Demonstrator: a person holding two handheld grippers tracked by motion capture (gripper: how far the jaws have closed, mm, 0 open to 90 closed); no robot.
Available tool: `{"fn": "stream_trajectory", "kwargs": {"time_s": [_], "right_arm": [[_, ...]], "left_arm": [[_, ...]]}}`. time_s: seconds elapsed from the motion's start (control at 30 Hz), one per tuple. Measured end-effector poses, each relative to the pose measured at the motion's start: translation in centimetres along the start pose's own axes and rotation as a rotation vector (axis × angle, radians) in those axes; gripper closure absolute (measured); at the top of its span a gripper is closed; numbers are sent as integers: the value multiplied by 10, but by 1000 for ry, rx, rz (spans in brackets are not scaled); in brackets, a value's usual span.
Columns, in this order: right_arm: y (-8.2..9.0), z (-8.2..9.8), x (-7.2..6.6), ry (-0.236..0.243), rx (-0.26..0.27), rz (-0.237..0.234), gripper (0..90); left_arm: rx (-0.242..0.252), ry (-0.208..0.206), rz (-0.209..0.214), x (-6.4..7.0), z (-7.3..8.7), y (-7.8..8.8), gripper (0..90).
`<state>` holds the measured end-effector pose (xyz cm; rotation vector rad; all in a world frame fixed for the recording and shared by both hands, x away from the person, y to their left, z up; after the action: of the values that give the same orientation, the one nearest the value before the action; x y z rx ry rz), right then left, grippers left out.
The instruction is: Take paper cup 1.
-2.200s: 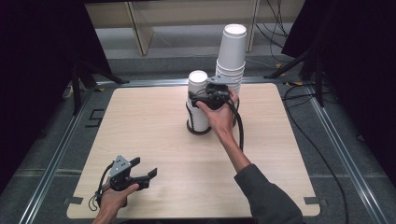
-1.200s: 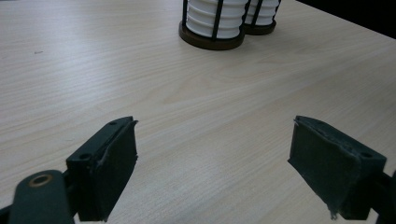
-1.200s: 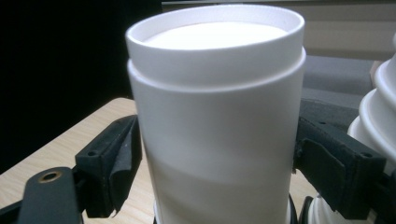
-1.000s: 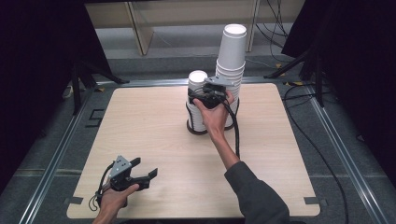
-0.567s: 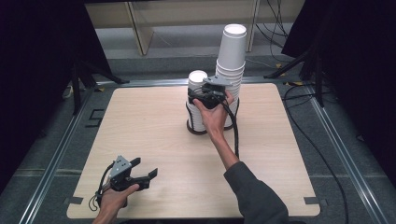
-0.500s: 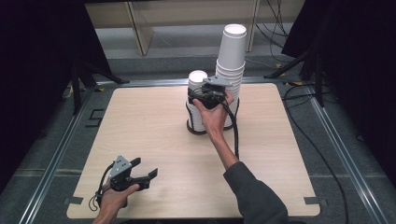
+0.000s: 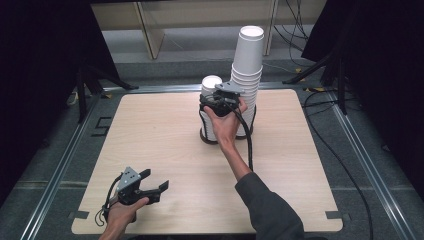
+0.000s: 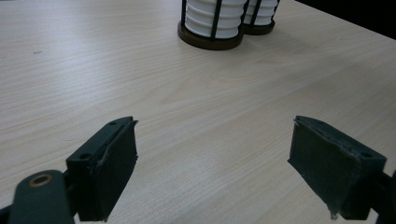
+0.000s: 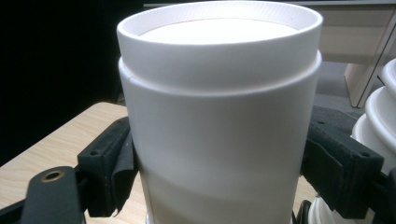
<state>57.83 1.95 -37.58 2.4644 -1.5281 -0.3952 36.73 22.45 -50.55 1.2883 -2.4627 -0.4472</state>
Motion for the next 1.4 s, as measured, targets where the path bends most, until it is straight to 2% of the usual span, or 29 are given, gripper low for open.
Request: {"fn": "stream_trajectory", "kwargs": {"time_s": [0.1,0.53,0.6,0.67,0.77,0.83,0.93,1.0,1.03,1.07,1.37,1.4], "right_arm": [[0,-1,1,17,2,-2,190],[1,-3,0,17,1,5,198],[1,-3,0,33,2,8,199],[2,-4,-1,15,-1,2,200],[3,-5,1,21,2,2,203],[3,-6,1,20,4,1,204],[4,-7,2,31,7,13,205],[4,-7,0,8,3,5,207],[4,-7,0,10,8,4,209],[4,-9,0,20,18,5,212],[21,-35,-3,-8,70,-23,223],[22,-38,-4,2,79,-28,223]], "left_arm": [[-1,0,0,0,0,0,143],[-2,0,3,0,0,0,144],[-3,-1,2,0,0,0,144],[-3,0,3,0,0,0,144],[-10,9,-6,1,1,0,144],[-19,-5,-4,1,1,1,144],[-4,5,1,2,0,0,144],[0,11,2,2,0,0,144],[0,11,3,2,0,0,144],[-1,10,2,2,0,0,144],[-8,-2,1,2,1,0,144],[-8,-2,1,2,1,0,144]]}}
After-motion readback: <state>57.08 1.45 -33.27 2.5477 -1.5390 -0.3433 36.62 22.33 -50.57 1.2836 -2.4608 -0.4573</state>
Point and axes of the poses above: each handheld gripper's, and its own axes: y roughly backward along the jaws, z roughly out of its underside, x roughly to its right, the point moved 8 cm from there along -y, roughly forward along the jaws
